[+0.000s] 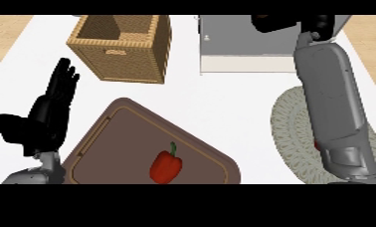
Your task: Pick the sweet potato from the placemat and place it in the tiered shelf
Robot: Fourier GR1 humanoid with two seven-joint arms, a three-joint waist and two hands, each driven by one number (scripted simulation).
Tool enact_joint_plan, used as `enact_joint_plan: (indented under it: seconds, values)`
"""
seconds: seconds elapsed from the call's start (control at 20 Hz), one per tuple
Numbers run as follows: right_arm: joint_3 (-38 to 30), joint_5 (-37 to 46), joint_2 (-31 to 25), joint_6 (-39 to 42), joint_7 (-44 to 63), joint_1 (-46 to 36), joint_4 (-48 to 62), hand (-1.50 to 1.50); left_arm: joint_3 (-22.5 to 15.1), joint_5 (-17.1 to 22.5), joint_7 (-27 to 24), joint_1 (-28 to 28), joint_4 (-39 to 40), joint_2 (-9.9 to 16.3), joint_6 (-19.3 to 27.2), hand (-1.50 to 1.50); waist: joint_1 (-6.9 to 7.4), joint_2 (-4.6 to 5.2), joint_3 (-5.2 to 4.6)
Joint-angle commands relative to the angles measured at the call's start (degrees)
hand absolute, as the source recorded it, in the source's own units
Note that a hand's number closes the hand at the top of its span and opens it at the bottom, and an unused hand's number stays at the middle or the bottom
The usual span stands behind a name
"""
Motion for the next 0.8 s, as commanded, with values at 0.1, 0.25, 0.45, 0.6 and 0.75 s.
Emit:
enact_joint_plan:
  seconds: [0.1,0.25,0.45,0.6,0.75]
  values:
    - [-3.2,-4.5,-1.3,-3.2,-2.3,-0.9,-1.7,-1.5,1.2,0.2,-1.7,0.1,2.8,0.0,-0.4,0.0,-0.03,1.52,0.17]
    - [-4.3,-4.4,-3.2,-3.7,2.4,-0.2,-5.5,-1.5,0.7,-0.2,-0.8,-0.9,1.7,-0.9,0.4,0.0,-0.37,1.39,0.17]
    - [-5.7,-3.8,-6.3,-2.2,10.4,4.7,-14.9,-1.5,0.5,-1.1,1.0,0.9,-1.3,0.0,0.4,0.0,-0.86,1.14,0.16]
    - [-8.0,-6.5,-8.3,0.9,14.1,9.7,-22.4,-1.5,0.4,-1.7,0.3,-0.2,1.3,-1.1,1.4,0.0,-1.54,1.12,0.17]
    - [-12.2,-12.0,-12.9,6.0,14.3,14.3,-26.5,-1.5,2.1,1.7,-1.0,5.0,-3.4,0.5,-2.0,0.0,-0.92,1.12,0.18]
